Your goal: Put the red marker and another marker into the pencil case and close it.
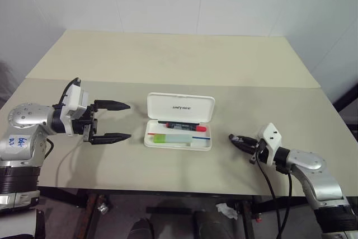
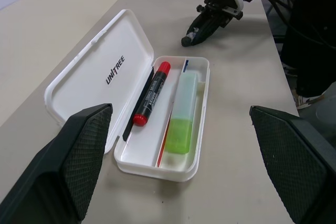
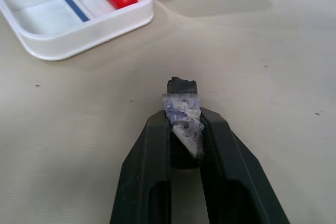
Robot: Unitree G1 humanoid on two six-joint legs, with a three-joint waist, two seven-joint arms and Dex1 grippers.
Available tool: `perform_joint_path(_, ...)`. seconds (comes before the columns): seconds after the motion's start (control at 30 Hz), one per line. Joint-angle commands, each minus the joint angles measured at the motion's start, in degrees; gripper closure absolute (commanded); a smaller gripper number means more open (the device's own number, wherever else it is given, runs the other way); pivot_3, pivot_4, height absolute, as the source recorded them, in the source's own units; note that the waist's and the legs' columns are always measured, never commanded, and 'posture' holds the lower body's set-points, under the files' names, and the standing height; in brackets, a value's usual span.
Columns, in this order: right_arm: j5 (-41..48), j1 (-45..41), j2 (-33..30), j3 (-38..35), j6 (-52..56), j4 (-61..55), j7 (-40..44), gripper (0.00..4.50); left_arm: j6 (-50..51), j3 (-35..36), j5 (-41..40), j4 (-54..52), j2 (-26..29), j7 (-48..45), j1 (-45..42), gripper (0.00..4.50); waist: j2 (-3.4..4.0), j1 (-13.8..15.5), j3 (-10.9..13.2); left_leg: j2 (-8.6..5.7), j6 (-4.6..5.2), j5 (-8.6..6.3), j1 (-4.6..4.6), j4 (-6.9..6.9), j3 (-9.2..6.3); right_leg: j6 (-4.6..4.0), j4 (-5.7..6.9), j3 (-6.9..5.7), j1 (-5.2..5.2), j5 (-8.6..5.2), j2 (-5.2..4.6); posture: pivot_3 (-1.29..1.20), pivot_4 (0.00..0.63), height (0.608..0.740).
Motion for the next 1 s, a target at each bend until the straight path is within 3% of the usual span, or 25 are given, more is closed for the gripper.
perform_joint_path(0.03,2.52,-1.54,-1.86,-3.32,0.32,-3.82,0.84,4.11,-0.97,3.43,-2.64,-0.41,0.92,-0.18,0.71,0.0,0.01,0.01,0.01,0.0,0.0,0.0,-0.02,-0.03,0.01,0.0,0.0,0.01,-0.04,0.0,0.0,0.0,0.15,0.74)
perform_joint_path(0.37,4.16,-5.83,-5.26,1.65,5.9,-13.08,7.2,4.11,-3.56,7.37,-4.25,2.07,1.11,-2.44,5.01,0.0,0.02,-0.03,0.01,0.09,-0.02,-0.05,-0.02,-0.41,0.07,0.42,0.06,-0.05,-0.29,0.11,0.03,0.0,0.15,0.74)
perform_joint_path(0.53,1.47,-10.22,-5.6,7.5,9.71,-15.09,8.55,4.11,-5.76,7.7,-2.73,4.08,1.59,-2.87,5.74,0.0,0.01,-0.02,0.01,0.09,-0.04,-0.06,-0.03,-0.38,0.11,0.38,0.02,-0.04,-0.29,0.08,0.0,0.0,0.15,0.74)
perform_joint_path(0.67,0.23,-13.22,-3.26,11.87,10.17,-15.49,8.79,4.11,-7.22,7.96,-2.65,4.39,1.58,-2.34,6.79,0.0,0.01,-0.02,0.02,0.1,-0.04,-0.07,-0.04,-0.39,0.12,-0.25,0.02,-0.04,-0.32,-0.26,0.0,0.0,0.15,0.74)
perform_joint_path(1.0,-2.83,-16.68,1.3,19.0,8.51,-13.02,10.81,4.11,-7.06,8.03,-3.57,1.61,1.33,-0.62,8.5,0.0,0.0,-0.07,0.02,0.12,-0.09,-0.1,-0.11,-0.39,0.13,-0.21,0.05,-0.05,-0.37,-0.25,0.0,0.0,0.15,0.74)
